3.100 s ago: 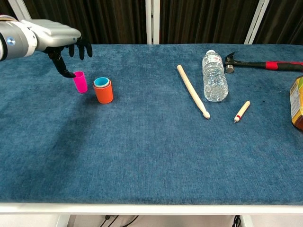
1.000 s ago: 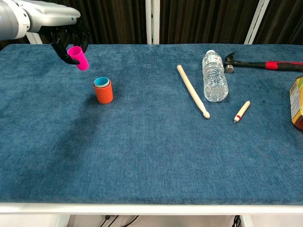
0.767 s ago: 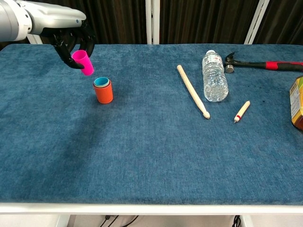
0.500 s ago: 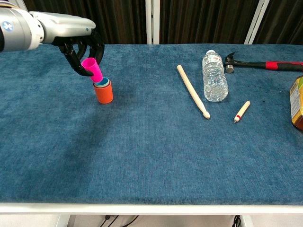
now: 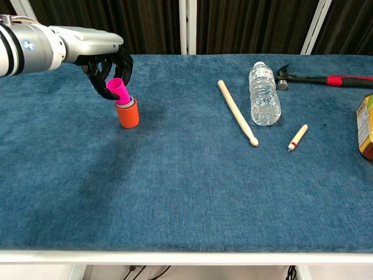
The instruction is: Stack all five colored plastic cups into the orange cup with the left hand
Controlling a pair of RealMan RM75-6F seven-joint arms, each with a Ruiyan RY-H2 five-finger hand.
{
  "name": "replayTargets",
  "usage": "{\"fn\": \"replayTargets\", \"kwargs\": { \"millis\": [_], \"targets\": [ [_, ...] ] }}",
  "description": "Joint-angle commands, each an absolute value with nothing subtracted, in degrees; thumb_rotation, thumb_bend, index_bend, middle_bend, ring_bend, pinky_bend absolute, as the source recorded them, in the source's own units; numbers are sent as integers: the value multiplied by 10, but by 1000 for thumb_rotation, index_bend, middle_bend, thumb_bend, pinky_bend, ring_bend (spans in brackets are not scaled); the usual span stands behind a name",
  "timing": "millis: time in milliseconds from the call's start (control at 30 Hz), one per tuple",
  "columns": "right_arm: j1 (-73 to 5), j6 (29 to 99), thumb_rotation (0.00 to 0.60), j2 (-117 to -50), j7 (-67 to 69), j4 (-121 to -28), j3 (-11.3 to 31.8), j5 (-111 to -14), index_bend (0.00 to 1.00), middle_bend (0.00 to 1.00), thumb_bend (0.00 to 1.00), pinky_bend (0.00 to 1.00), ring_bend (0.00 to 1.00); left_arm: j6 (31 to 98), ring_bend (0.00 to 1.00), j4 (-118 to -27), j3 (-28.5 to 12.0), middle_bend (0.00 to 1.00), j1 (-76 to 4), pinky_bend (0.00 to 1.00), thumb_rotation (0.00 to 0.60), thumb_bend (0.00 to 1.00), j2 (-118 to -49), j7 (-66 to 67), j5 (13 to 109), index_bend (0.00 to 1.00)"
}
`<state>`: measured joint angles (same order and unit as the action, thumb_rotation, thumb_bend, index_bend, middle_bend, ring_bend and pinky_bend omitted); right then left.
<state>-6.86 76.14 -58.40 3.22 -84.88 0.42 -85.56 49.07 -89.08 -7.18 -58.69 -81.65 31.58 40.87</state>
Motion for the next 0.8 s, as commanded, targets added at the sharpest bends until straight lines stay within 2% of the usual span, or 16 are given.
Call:
{"fn": "replayTargets", "kwargs": {
  "millis": [33, 100, 167, 233, 367, 433, 500, 567, 667, 800],
  "targets": [
    [-69, 761, 600, -584, 32, -849, 4, -855, 0, 0, 327, 0, 0, 483, 377, -891, -68, 359, -588, 298, 600, 241, -813, 315, 406, 325],
    [-68, 763, 600, -584, 32, -850, 4, -856, 0, 0, 327, 0, 0, 486, 217, -894, -66, 219, -589, 212, 600, 212, -810, 319, 404, 175],
    [-67, 765, 600, -583, 31, -851, 5, -856, 0, 0, 327, 0, 0, 500, 129, -901, -68, 150, -584, 136, 600, 206, -806, 314, 416, 112],
    [-67, 767, 600, -583, 30, -852, 6, -855, 0, 0, 327, 0, 0, 521, 89, -915, -70, 123, -575, 97, 600, 200, -797, 309, 428, 98],
    [-66, 772, 600, -582, 30, -855, 5, -861, 0, 0, 327, 0, 0, 638, 72, -983, -59, 118, -510, 73, 600, 174, -754, 283, 496, 98],
    [-67, 773, 600, -585, 31, -852, 4, -864, 0, 0, 327, 0, 0, 701, 72, -1004, -33, 118, -463, 72, 600, 173, -730, 260, 557, 100],
    [-67, 774, 600, -590, 35, -846, 3, -869, 0, 0, 327, 0, 0, 770, 72, -1006, 11, 118, -399, 71, 600, 174, -704, 198, 654, 104],
    [-68, 780, 600, -598, 40, -837, 3, -878, 0, 0, 327, 0, 0, 848, 72, -978, 54, 118, -329, 70, 600, 174, -690, 132, 731, 105],
    [-66, 797, 600, -610, 38, -825, 3, -892, 0, 0, 327, 0, 0, 941, 72, -906, 99, 118, -236, 70, 600, 175, -695, 78, 785, 105],
    [-68, 800, 600, -617, 32, -824, 4, -895, 0, 0, 327, 0, 0, 991, 71, -833, 124, 122, -145, 70, 600, 175, -709, 11, 786, 104]
  ]
}}
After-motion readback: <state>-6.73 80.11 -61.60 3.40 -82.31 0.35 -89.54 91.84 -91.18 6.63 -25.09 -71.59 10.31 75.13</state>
